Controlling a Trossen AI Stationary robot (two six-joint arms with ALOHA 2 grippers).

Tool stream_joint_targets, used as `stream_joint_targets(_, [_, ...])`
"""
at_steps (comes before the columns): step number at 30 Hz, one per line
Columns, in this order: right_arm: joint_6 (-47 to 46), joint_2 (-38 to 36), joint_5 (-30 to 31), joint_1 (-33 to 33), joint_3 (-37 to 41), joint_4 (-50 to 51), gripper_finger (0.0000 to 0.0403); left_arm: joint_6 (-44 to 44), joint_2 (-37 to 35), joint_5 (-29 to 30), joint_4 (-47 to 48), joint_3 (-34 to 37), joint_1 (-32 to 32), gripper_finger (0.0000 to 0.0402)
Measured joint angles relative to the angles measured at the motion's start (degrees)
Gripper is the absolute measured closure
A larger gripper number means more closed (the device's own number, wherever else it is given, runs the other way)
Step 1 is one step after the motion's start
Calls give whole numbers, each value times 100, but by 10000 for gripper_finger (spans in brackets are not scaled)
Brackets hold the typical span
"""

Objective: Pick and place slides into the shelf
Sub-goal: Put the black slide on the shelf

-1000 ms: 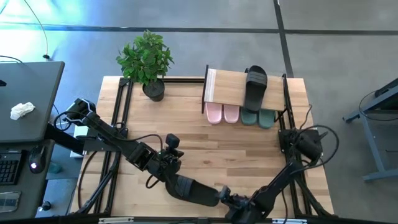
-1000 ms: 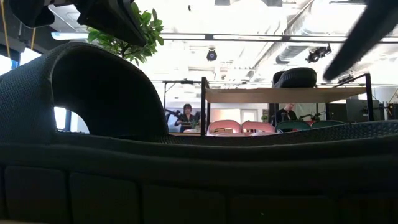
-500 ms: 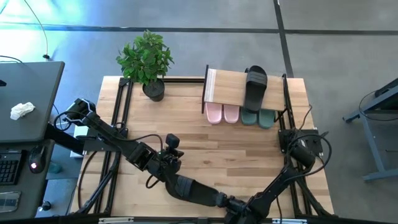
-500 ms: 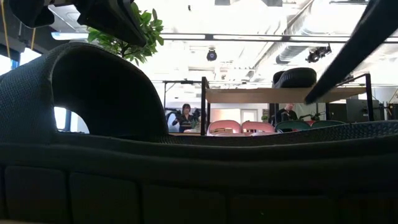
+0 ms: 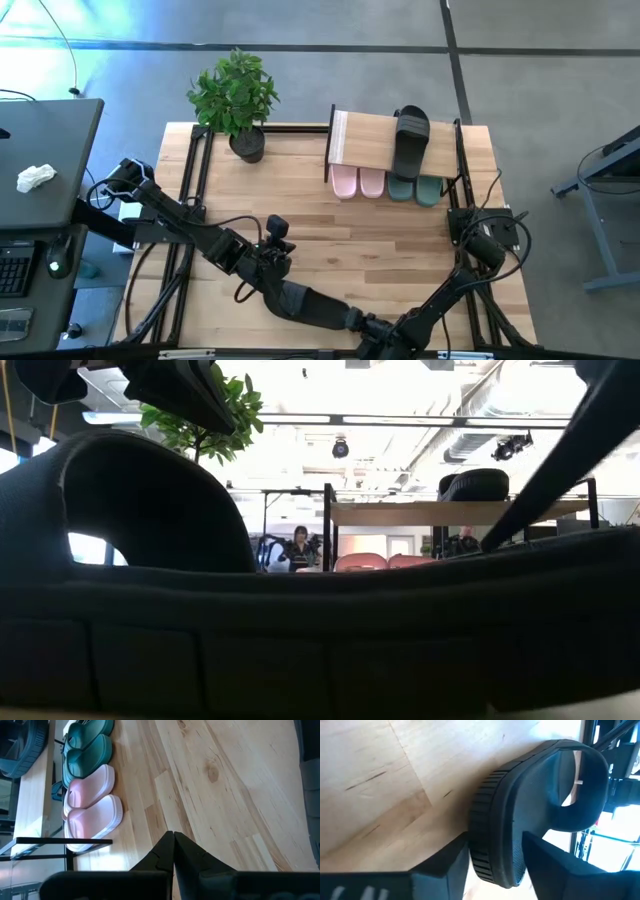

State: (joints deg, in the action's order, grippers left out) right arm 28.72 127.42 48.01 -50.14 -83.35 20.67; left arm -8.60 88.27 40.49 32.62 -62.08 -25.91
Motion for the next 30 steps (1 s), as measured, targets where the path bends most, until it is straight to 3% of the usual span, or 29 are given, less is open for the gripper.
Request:
stream_joint_targets(7, [-26, 3, 41, 25, 7, -31, 303, 0, 0, 0, -2, 0, 0, 401])
stream_joint_targets(14, [-501, 31, 852, 29, 23, -97, 381, 7, 0, -1, -2, 0, 0, 401])
stream_joint_targets(20, [-1067, 37, 1247, 34, 28, -101, 382, 9, 0, 194, -29, 0, -90, 401])
stream_joint_targets(30, [-1089, 36, 2371, 85, 28, 251, 383, -170, 0, 791, -123, -232, -473, 401])
